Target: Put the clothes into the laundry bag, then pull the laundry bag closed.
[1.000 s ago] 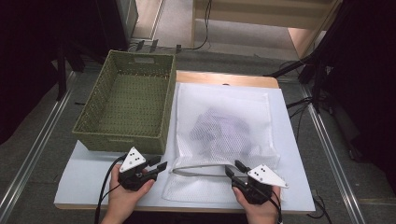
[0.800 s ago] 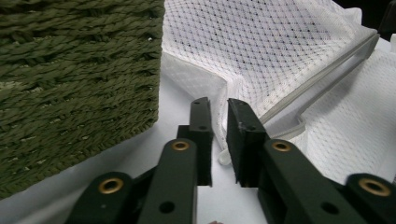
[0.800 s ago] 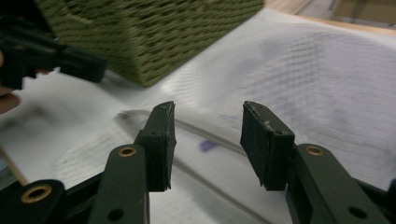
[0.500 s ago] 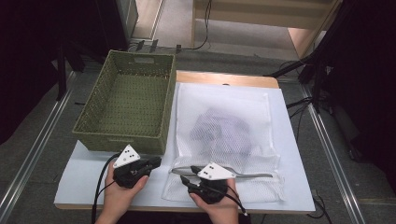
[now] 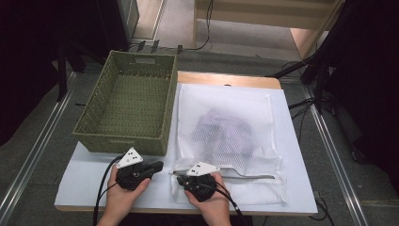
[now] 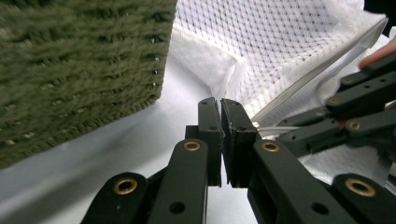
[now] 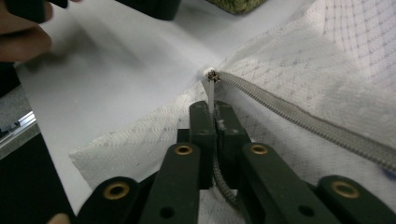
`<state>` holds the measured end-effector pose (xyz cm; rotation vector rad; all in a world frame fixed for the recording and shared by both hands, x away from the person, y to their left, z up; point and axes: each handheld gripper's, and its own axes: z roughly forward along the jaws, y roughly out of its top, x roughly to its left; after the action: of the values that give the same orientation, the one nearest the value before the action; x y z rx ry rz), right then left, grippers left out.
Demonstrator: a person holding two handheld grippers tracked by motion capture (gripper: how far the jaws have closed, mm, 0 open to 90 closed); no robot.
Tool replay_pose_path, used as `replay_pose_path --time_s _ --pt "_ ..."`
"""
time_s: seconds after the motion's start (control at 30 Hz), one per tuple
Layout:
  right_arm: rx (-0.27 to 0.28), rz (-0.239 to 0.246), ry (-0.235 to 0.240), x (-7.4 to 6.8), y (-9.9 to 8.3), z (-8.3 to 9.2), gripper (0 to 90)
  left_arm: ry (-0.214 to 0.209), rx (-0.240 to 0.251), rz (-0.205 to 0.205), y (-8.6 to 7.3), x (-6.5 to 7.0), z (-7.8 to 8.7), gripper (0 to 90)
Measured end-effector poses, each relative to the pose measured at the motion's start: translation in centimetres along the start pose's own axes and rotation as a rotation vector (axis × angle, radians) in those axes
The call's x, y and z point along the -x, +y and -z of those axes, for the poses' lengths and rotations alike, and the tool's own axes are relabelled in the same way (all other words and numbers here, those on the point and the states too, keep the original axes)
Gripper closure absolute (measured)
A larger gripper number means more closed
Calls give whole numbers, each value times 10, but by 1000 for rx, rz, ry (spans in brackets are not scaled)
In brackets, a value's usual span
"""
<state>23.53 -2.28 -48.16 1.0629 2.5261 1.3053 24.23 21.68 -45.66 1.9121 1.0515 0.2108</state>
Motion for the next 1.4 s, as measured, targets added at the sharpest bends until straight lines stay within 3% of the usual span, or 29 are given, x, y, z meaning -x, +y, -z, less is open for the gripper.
replay_pose_path --time_s 0.2,0.4,0.63,1.07,1.2,1.27,1.4 --pt "115 23 5 -5 7 19 898 3 -53 2 -2 3 -8 873" --pt "161 27 24 -9 12 27 897 -16 -90 -18 -4 11 -16 864" --pt "165 24 23 -9 11 29 896 -23 -86 -24 -4 13 -17 856" --pt "190 -5 17 -9 8 30 896 -52 -63 7 -2 10 -11 860" --pt "181 1 18 -9 8 28 896 -53 -12 24 2 11 -5 860" --pt "176 4 16 -10 6 27 896 -46 9 53 4 10 -5 851" --pt "165 7 16 -12 5 24 896 -53 16 48 7 13 -7 843"
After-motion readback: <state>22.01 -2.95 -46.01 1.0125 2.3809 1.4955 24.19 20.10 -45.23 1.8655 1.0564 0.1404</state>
